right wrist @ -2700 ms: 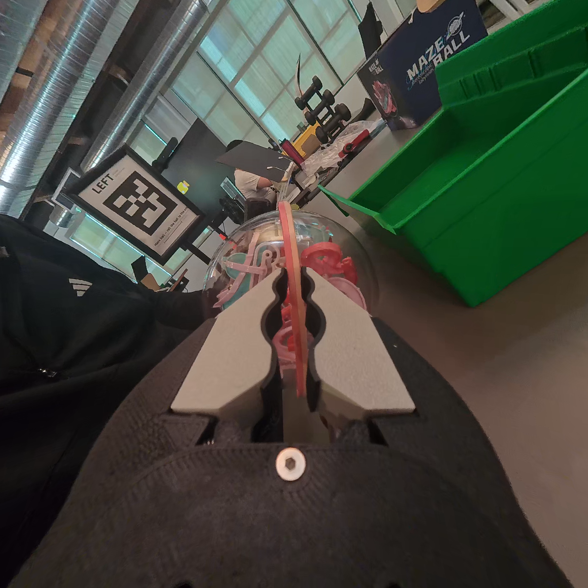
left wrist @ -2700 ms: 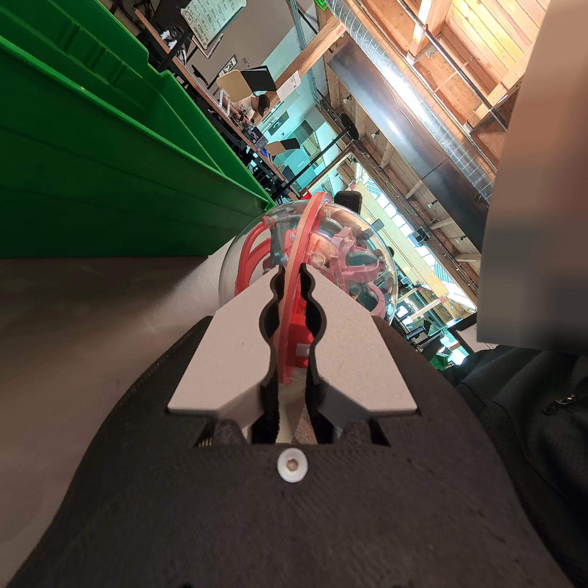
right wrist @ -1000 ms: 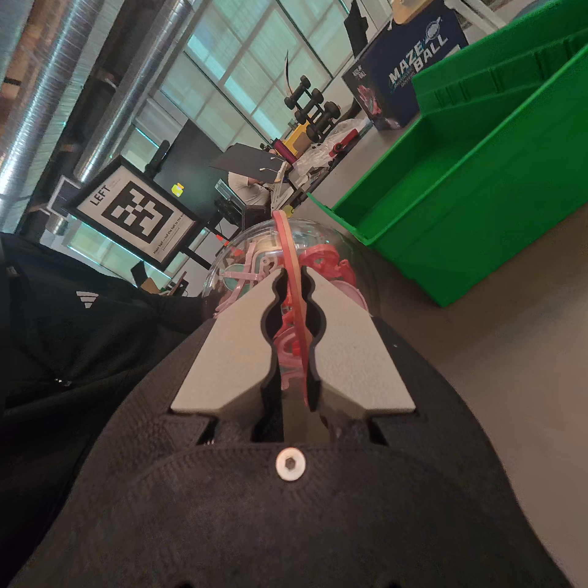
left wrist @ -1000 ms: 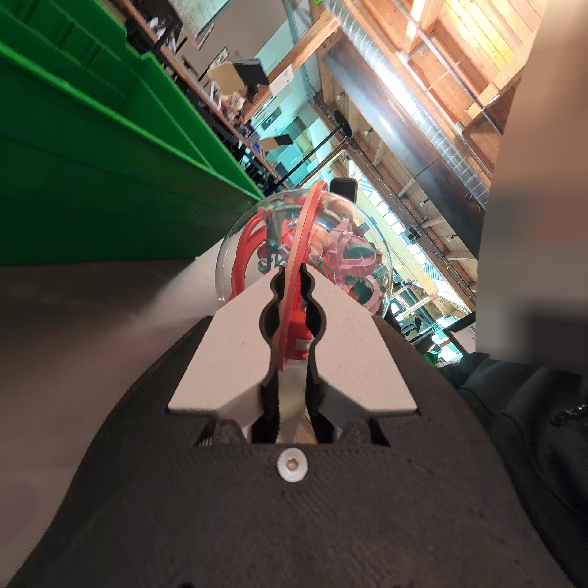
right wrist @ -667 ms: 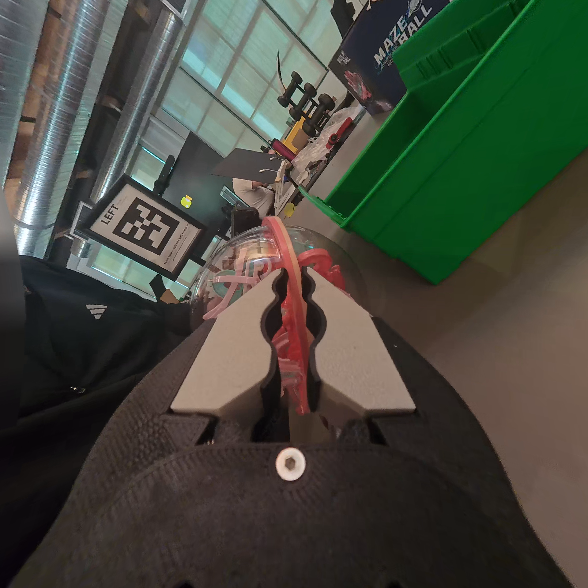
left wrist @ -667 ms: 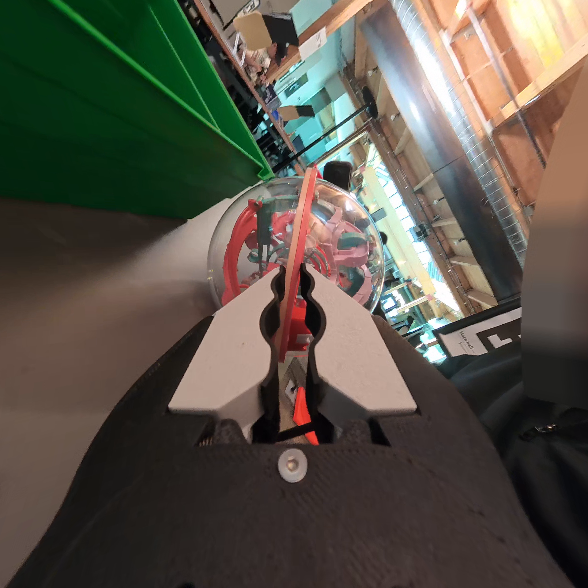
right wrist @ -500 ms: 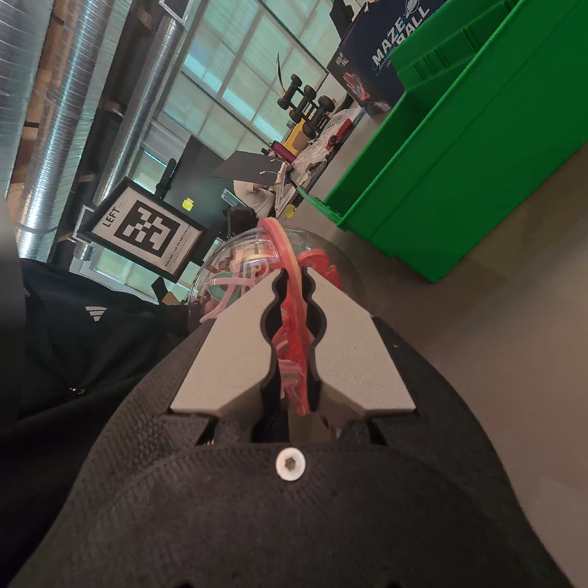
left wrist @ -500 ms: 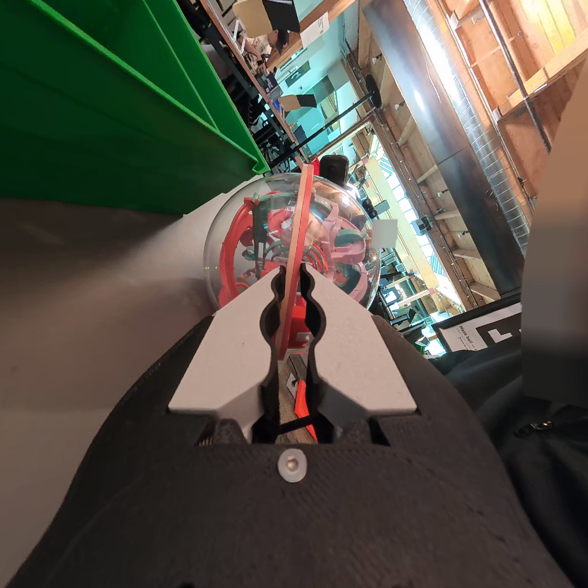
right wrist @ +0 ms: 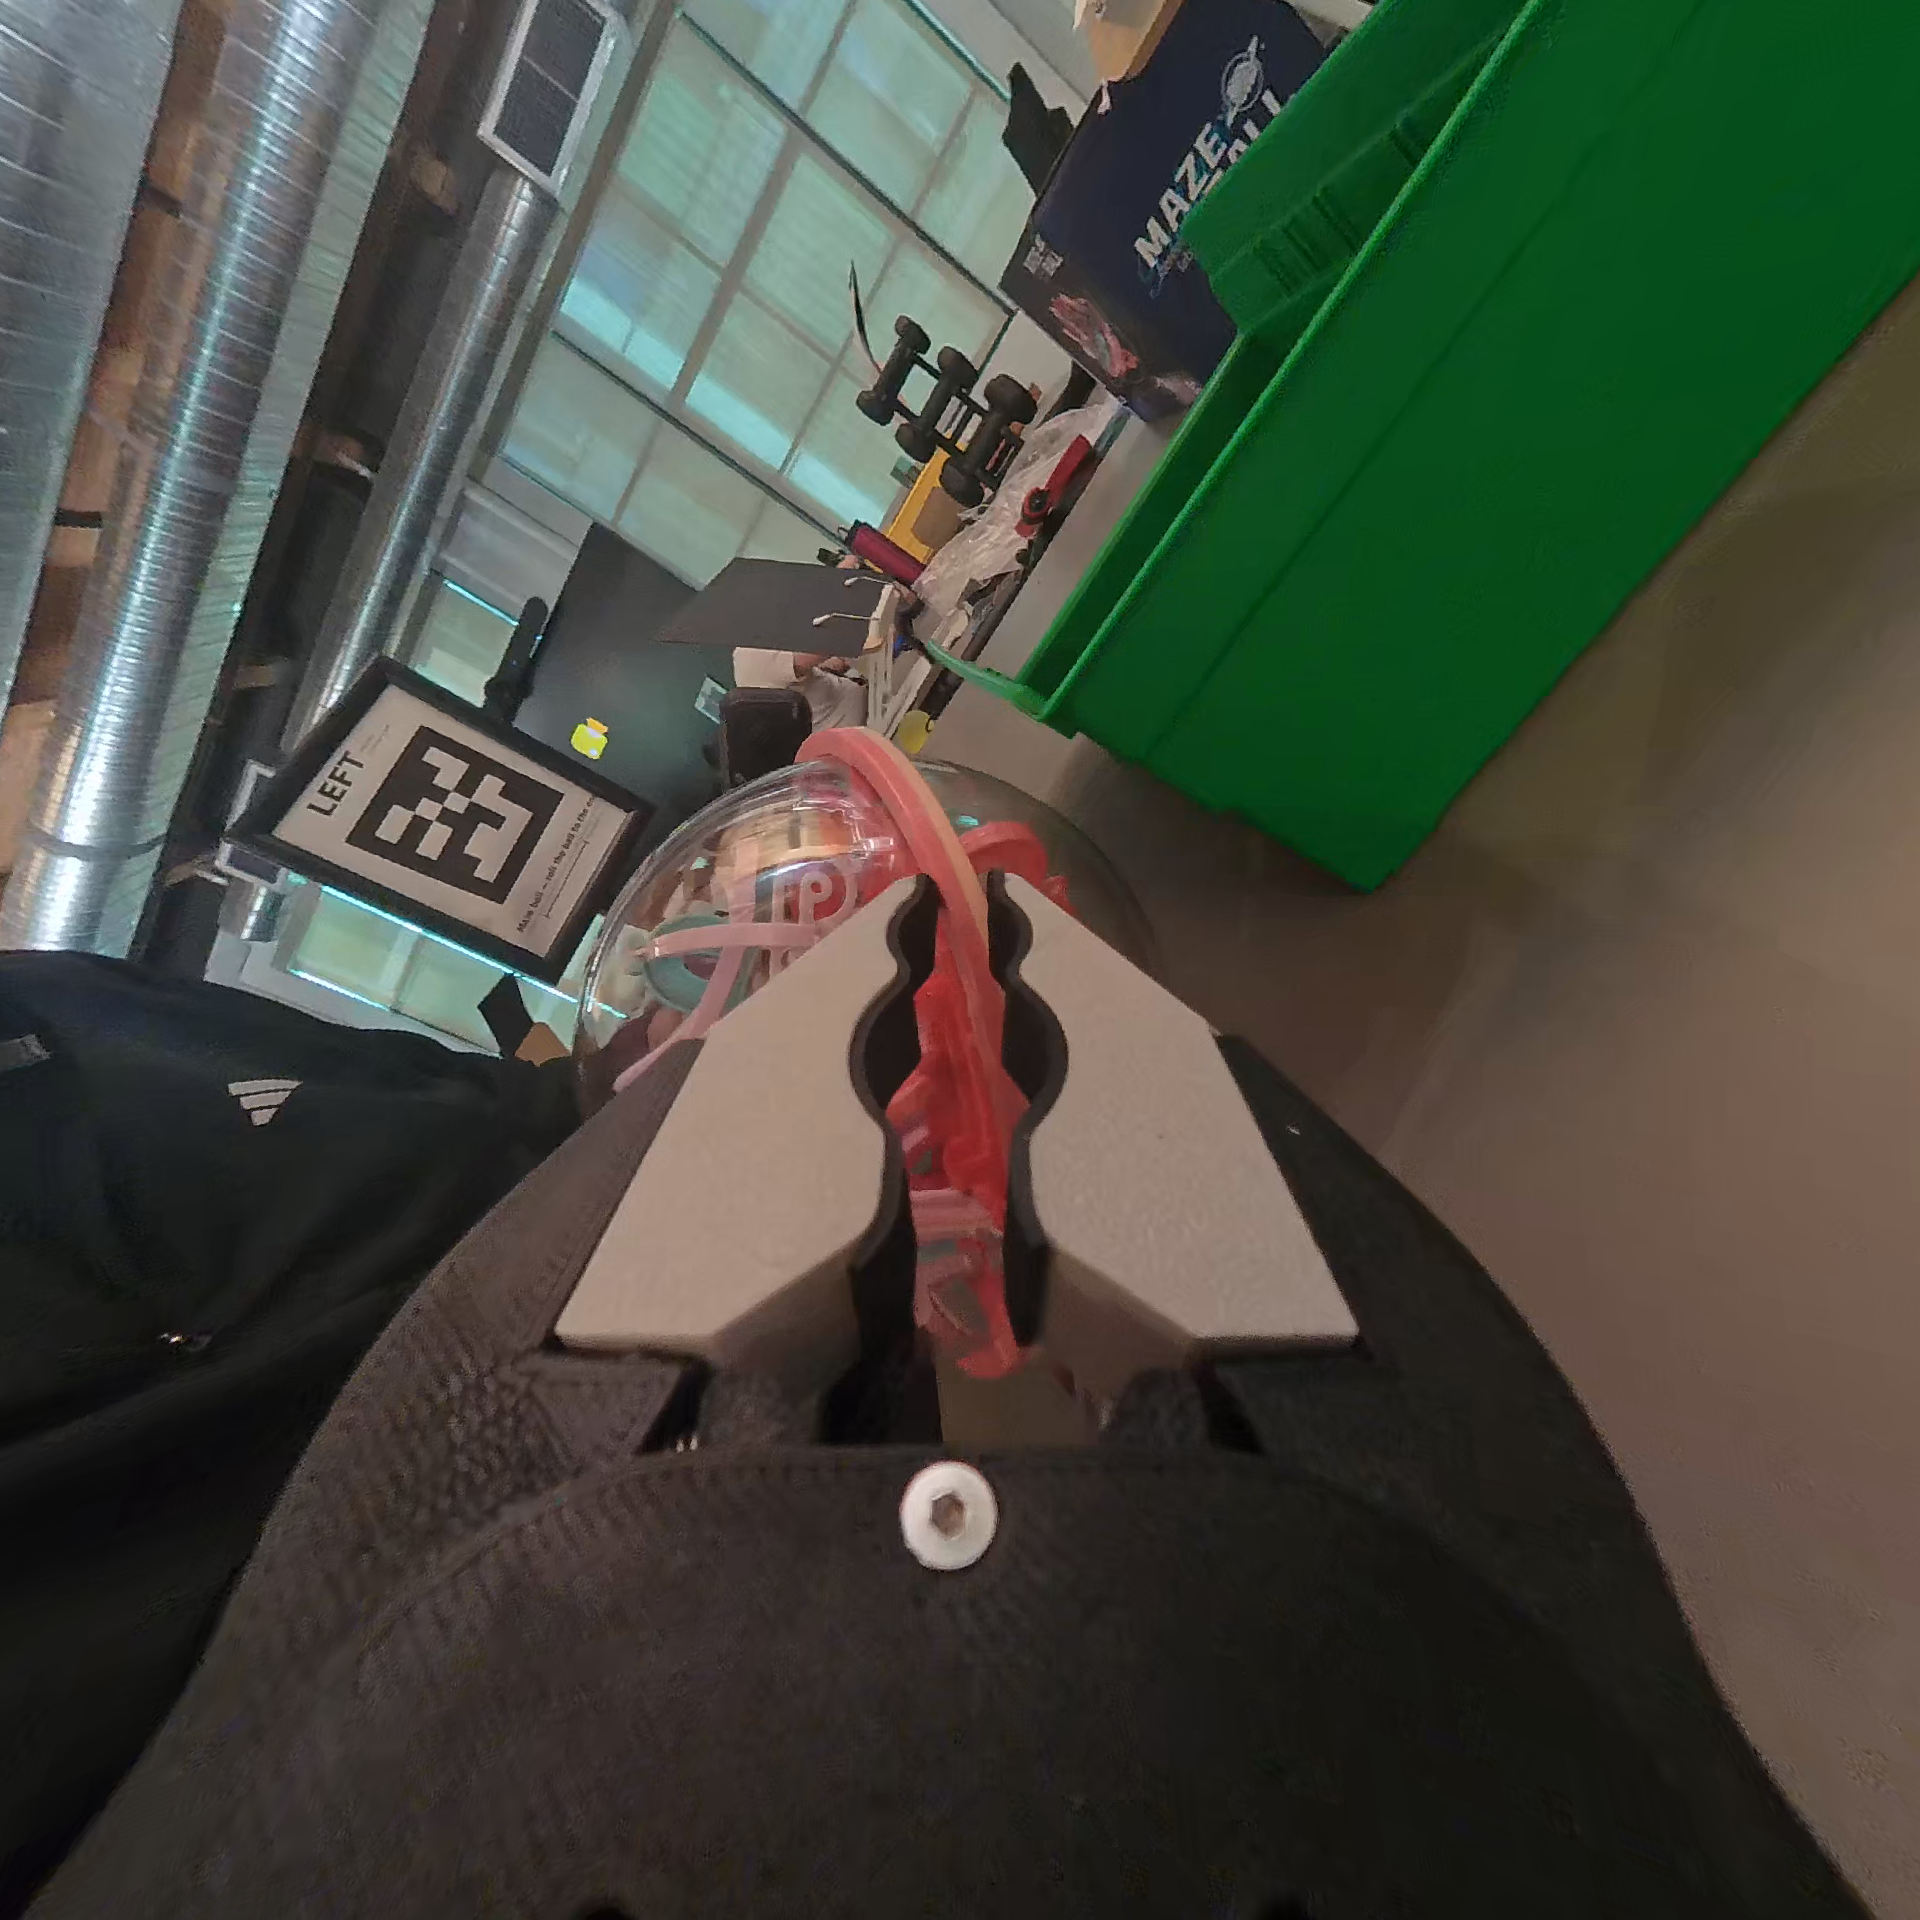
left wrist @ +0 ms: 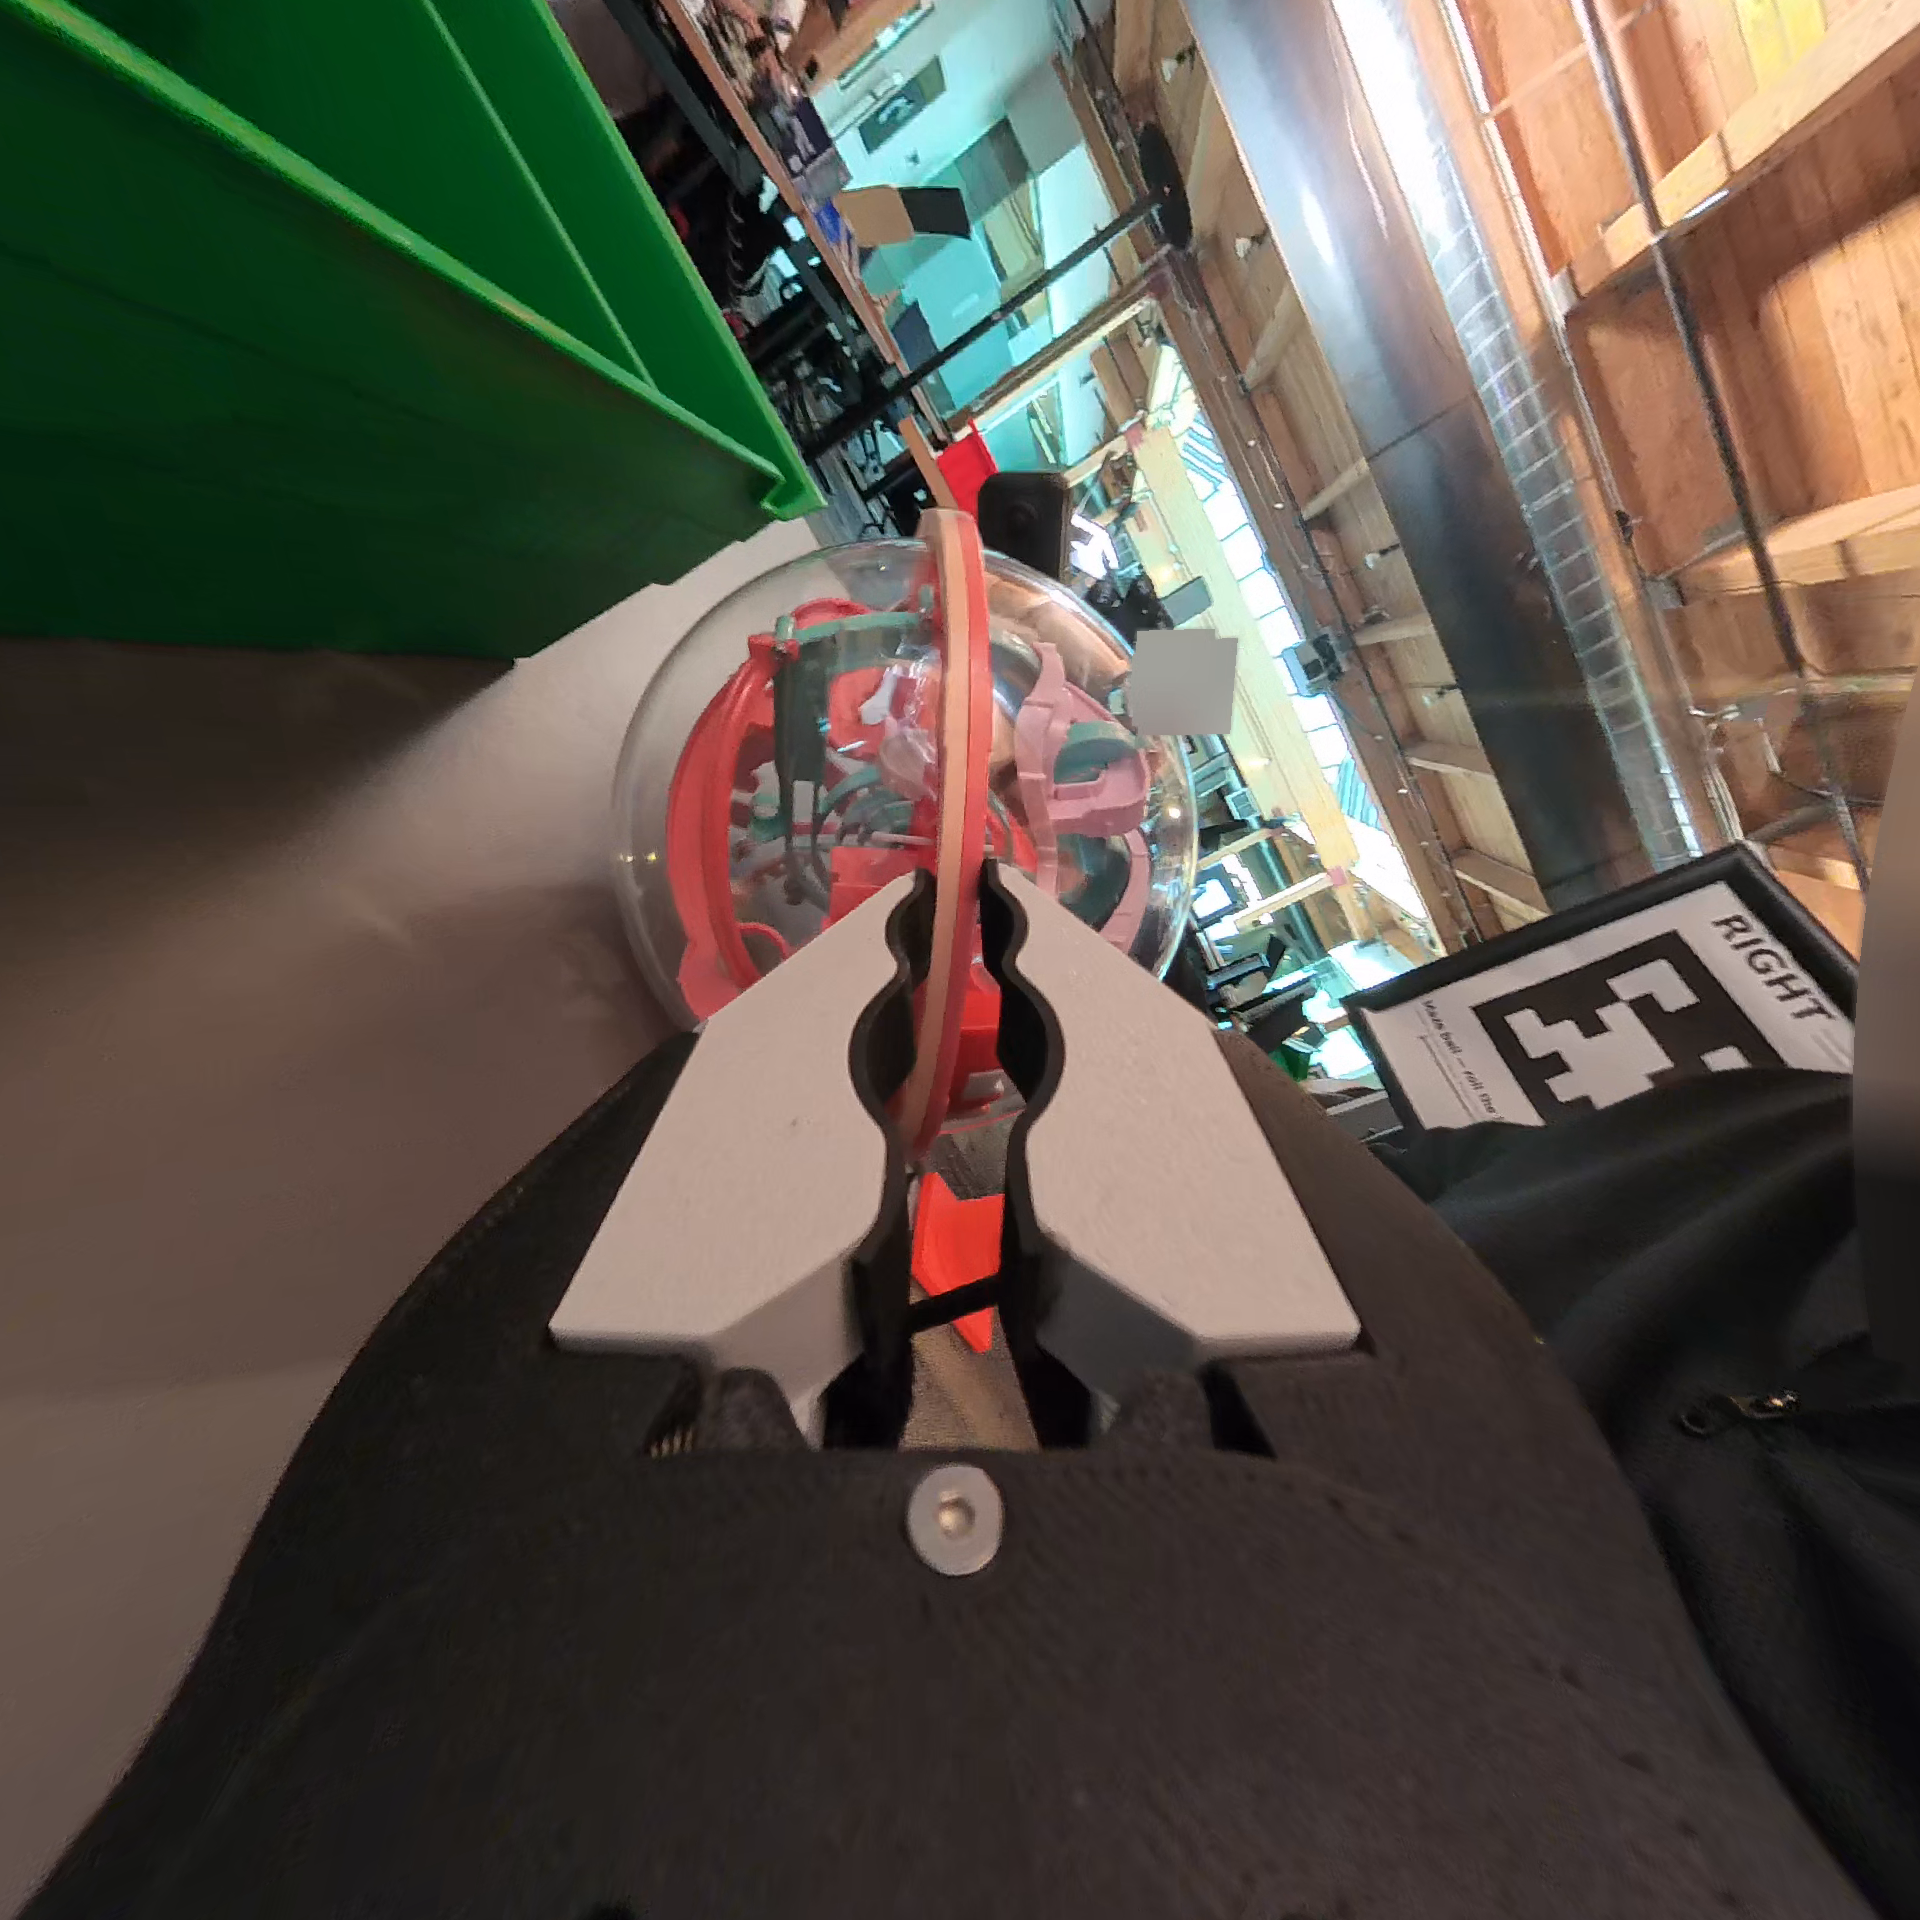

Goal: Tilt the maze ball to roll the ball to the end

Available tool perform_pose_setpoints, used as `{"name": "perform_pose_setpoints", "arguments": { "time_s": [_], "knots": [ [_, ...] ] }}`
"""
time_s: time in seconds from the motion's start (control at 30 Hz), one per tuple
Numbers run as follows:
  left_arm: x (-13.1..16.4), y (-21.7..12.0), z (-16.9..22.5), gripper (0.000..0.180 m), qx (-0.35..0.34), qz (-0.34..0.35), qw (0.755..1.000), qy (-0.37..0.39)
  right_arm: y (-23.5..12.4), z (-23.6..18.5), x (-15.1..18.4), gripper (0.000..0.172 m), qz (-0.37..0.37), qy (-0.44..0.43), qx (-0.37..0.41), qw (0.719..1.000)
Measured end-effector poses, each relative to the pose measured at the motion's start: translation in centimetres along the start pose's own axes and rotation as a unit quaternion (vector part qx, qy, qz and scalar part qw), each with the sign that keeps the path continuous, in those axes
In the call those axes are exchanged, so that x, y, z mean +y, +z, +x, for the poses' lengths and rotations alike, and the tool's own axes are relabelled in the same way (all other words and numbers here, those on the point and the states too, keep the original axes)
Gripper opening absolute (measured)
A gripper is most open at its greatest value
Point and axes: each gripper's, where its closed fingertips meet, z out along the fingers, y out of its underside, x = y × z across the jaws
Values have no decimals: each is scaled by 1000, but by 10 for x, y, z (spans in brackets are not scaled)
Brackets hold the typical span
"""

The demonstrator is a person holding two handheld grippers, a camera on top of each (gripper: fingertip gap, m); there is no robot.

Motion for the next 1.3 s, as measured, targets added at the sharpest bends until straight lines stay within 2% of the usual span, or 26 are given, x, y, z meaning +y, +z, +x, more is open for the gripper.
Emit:
{"name": "perform_pose_setpoints", "arguments": {
  "time_s": [0.57, 0.83, 1.07, 1.2, 1.3],
  "knots": [
    [-6, -6, 11, 6, 18, -15, 999, 34, -12, -10, 28, 8, -4, -16, 87, 996],
    [-10, -9, 7, 7, 30, -3, 999, 17, -15, -19, 40, 8, -5, -37, 124, 992],
    [0, -32, 2, 26, 47, -5, 999, 24, -12, -24, 45, 7, 5, -37, 125, 991],
    [13, -32, -6, 24, 42, -33, 998, 14, -10, -26, 47, 7, 8, -35, 122, 992],
    [16, -30, -6, 14, 58, -33, 998, 8, -12, -22, 47, 8, 17, -21, 121, 992]
  ]
}}
